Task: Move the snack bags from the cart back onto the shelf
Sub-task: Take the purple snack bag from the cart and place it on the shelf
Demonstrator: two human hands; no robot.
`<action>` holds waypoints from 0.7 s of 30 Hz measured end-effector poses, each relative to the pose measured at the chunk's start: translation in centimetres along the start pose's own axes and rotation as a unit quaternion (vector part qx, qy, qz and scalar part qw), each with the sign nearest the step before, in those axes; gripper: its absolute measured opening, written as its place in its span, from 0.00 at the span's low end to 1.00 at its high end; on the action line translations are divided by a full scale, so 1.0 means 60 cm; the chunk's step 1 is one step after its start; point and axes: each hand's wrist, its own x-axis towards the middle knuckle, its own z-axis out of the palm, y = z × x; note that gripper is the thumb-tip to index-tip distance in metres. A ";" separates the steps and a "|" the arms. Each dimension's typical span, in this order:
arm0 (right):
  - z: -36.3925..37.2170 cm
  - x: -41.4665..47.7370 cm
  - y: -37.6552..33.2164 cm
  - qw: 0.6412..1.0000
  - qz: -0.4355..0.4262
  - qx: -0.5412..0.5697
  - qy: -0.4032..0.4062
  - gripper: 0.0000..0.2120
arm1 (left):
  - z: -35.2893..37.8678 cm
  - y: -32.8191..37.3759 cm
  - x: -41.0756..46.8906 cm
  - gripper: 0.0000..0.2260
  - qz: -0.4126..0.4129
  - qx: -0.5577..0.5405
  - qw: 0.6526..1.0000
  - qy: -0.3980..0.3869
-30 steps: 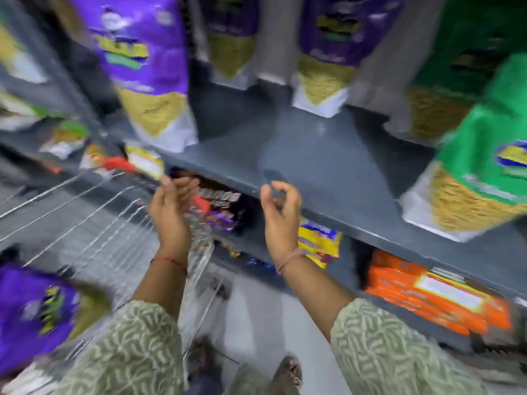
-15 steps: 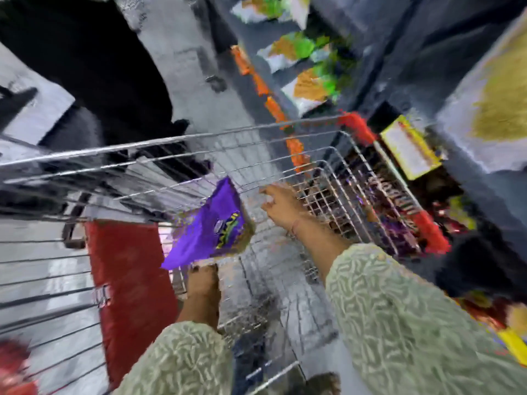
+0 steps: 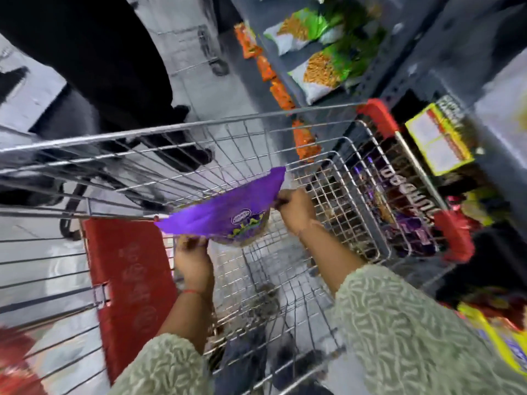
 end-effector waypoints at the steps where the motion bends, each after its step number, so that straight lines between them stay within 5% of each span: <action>1: -0.022 -0.023 -0.004 0.999 -0.010 0.039 0.029 0.09 | 0.009 0.021 -0.009 0.13 0.023 -0.025 0.999 -0.012; 6: -0.153 -0.160 -0.050 0.956 -0.114 0.229 0.141 0.09 | 0.071 0.170 -0.115 0.16 0.115 -0.143 0.977 -0.112; 10: -0.263 -0.261 -0.077 0.886 -0.165 0.332 0.278 0.04 | 0.149 0.271 -0.228 0.07 0.180 -0.226 0.933 -0.213; 16: -0.465 -0.400 -0.075 0.776 -0.220 0.318 0.498 0.07 | 0.300 0.356 -0.422 0.08 0.210 -0.241 0.866 -0.385; 21: -0.586 -0.477 -0.025 0.706 -0.212 0.305 0.604 0.08 | 0.434 0.364 -0.547 0.10 0.185 -0.211 0.822 -0.496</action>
